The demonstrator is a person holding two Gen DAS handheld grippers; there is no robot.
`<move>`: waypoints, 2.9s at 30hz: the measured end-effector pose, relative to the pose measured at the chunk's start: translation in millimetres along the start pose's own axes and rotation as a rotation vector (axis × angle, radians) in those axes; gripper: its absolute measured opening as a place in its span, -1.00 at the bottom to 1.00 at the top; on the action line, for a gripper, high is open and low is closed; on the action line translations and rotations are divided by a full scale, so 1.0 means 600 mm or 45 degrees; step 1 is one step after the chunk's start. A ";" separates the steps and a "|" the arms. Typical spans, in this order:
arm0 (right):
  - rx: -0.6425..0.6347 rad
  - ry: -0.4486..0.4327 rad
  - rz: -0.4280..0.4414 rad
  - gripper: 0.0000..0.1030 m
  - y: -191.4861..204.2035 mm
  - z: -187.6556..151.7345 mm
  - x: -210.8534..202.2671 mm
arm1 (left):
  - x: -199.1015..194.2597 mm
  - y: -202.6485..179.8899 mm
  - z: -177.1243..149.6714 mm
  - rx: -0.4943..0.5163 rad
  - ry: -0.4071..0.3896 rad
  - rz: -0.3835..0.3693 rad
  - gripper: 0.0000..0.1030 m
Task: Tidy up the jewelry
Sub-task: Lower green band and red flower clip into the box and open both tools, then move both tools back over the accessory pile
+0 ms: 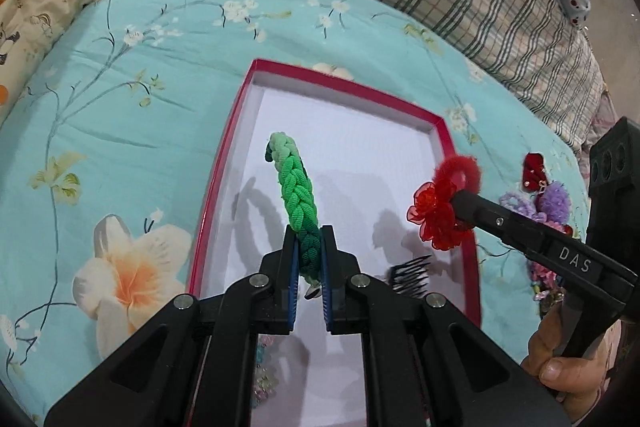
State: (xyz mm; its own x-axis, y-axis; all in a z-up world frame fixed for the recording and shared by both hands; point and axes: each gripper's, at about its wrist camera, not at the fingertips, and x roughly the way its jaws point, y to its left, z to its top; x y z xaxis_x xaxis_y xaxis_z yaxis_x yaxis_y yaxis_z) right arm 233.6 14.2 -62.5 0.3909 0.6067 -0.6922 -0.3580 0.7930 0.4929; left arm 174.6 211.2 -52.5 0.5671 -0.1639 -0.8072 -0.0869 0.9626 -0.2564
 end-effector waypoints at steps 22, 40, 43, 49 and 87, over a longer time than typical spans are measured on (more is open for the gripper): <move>-0.012 0.046 -0.057 -0.01 -0.008 -0.009 0.028 | 0.024 0.008 -0.006 0.010 0.044 0.082 -0.24; 0.042 -0.051 -0.126 -0.01 -0.054 -0.055 -0.114 | -0.032 -0.066 -0.029 0.049 0.010 -0.006 -0.24; 0.061 -0.072 -0.152 -0.01 -0.073 -0.068 -0.144 | -0.037 -0.093 -0.033 0.076 0.009 -0.031 -0.24; 0.115 -0.122 -0.212 -0.01 -0.116 -0.086 -0.209 | -0.035 -0.162 -0.041 0.150 0.020 -0.095 -0.24; 0.420 -0.292 -0.485 0.15 -0.357 -0.169 -0.405 | 0.059 -0.389 -0.053 0.335 0.156 -0.226 -0.13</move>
State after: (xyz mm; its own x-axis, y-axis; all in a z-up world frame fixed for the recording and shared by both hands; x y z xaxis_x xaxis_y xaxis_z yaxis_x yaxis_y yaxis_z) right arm 129.4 -308.6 -53.3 0.6290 0.2409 -0.7391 0.1149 0.9115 0.3949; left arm 189.0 -26.3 -37.7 0.4501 -0.3436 -0.8242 0.2278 0.9367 -0.2661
